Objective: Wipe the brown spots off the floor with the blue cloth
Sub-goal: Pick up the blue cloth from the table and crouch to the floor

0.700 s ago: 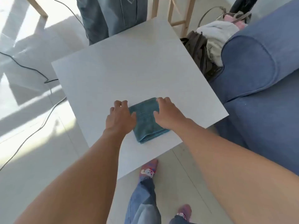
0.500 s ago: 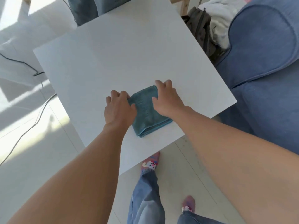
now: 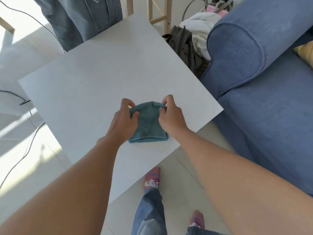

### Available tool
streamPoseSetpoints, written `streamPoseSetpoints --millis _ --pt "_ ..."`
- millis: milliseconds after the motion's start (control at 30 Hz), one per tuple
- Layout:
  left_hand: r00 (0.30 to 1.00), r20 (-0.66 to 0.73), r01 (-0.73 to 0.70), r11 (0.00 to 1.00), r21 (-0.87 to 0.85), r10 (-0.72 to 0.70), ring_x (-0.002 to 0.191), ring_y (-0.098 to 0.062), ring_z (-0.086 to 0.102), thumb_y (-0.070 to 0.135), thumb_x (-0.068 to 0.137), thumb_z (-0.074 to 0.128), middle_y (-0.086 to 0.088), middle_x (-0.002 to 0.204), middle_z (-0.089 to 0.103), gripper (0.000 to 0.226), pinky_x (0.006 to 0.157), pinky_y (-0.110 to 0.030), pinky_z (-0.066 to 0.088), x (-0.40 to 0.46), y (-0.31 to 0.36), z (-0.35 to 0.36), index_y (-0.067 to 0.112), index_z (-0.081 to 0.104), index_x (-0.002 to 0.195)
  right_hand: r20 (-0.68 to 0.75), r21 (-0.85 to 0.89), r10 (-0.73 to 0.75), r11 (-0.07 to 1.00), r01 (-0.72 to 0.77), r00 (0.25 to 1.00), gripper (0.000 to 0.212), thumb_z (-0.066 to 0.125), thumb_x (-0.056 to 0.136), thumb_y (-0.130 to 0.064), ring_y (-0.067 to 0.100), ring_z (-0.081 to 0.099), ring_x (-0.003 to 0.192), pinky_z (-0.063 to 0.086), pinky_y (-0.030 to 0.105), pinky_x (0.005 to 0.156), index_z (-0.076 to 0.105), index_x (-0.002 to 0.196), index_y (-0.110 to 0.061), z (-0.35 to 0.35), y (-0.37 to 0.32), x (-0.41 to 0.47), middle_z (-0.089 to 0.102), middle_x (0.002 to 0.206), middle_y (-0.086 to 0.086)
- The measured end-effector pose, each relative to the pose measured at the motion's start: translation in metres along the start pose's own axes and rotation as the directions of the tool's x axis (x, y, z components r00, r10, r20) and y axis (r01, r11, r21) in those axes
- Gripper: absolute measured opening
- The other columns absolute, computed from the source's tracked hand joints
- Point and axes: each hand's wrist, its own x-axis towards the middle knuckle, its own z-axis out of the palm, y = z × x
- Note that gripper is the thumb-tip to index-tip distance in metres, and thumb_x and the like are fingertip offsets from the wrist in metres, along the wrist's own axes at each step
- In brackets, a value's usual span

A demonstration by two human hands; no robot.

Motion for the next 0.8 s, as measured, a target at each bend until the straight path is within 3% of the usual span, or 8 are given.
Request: streamPoseSetpoints --millis 133,233,333,433,533,667,733,800 --pt "0.993 0.103 -0.056 0.997 -0.044 0.061 0.078 -0.024 0.054 0.019 0.103 0.044 -0.011 0.093 0.054 0.022 0.068 -0.041 0.050 0.003 0.034 0.014 0.028 0.034 0.120 -0.113 0.213 0.139 0.970 -0.113 0.984 0.013 0.039 0.103 -0.017 0.020 0.050 0.065 0.038 0.034 0.058 0.039 0.114 -0.024 -0.025 0.020 -0.013 0.050 0.074 0.002" --pt "0.985 0.163 -0.027 0.989 -0.144 0.050 0.088 -0.029 0.060 0.017 0.101 0.051 -0.017 0.106 0.060 0.022 0.082 -0.051 0.055 0.005 0.063 0.034 0.032 0.045 0.116 -0.160 0.411 0.262 0.894 -0.177 0.952 0.022 0.048 0.099 -0.020 0.019 0.052 0.067 0.043 0.033 0.061 0.044 0.117 -0.033 -0.050 0.044 -0.021 0.052 0.076 0.003" --pt "0.958 0.271 -0.033 0.977 -0.211 0.091 0.097 -0.019 0.062 0.008 0.096 0.060 -0.005 0.117 0.065 0.023 0.085 -0.037 0.057 0.003 0.089 0.063 0.028 0.067 0.103 -0.115 0.624 0.305 0.763 -0.170 0.945 0.031 0.063 0.093 -0.016 0.016 0.064 0.077 0.054 0.032 0.070 0.059 0.118 -0.034 -0.084 0.074 -0.035 0.064 0.087 0.003" --pt "0.909 0.392 -0.063 0.977 -0.205 0.141 0.100 -0.013 0.063 0.001 0.092 0.064 0.007 0.115 0.066 0.031 0.078 -0.021 0.057 -0.007 0.112 0.104 0.023 0.072 0.113 -0.033 0.700 0.265 0.694 -0.167 0.964 0.034 0.070 0.089 -0.005 0.019 0.070 0.095 0.059 0.037 0.087 0.071 0.117 -0.024 -0.117 0.114 -0.059 0.070 0.108 0.003" --pt "0.874 0.451 -0.162 0.983 -0.083 0.182 0.113 -0.014 0.057 0.001 0.087 0.071 0.003 0.128 0.054 0.050 0.087 -0.024 0.053 -0.027 0.127 0.155 0.023 0.063 0.132 -0.065 0.674 0.307 0.715 -0.185 0.949 0.041 0.071 0.086 -0.004 0.027 0.068 0.111 0.057 0.043 0.095 0.074 0.113 -0.035 -0.143 0.161 -0.092 0.068 0.125 0.005" --pt "0.756 0.613 -0.457 0.856 0.243 0.230 0.139 -0.019 0.034 0.011 0.085 0.075 -0.003 0.151 0.027 0.086 0.112 -0.024 0.028 -0.070 0.139 0.235 0.019 0.029 0.157 -0.062 0.656 0.385 0.711 -0.254 0.921 0.057 0.067 0.089 0.002 0.029 0.067 0.111 0.060 0.043 0.080 0.064 0.130 -0.038 -0.176 0.228 -0.146 0.061 0.133 0.002" --pt "0.711 0.673 -0.510 0.808 0.294 0.204 0.145 -0.022 0.028 0.011 0.085 0.074 -0.007 0.160 0.011 0.097 0.111 -0.024 0.028 -0.092 0.140 0.267 0.018 0.014 0.161 -0.052 0.625 0.404 0.727 -0.286 0.913 0.061 0.065 0.090 0.004 0.026 0.065 0.110 0.063 0.045 0.079 0.059 0.136 -0.037 -0.186 0.254 -0.173 0.054 0.133 -0.002" --pt "0.698 0.697 -0.502 0.806 0.313 0.164 0.140 -0.022 0.034 0.012 0.084 0.073 -0.004 0.159 0.008 0.102 0.105 -0.024 0.033 -0.117 0.139 0.300 0.020 0.007 0.161 -0.075 0.601 0.398 0.750 -0.277 0.914 0.067 0.067 0.088 0.004 0.022 0.063 0.110 0.063 0.040 0.074 0.055 0.141 -0.036 -0.195 0.284 -0.201 0.047 0.132 -0.004"
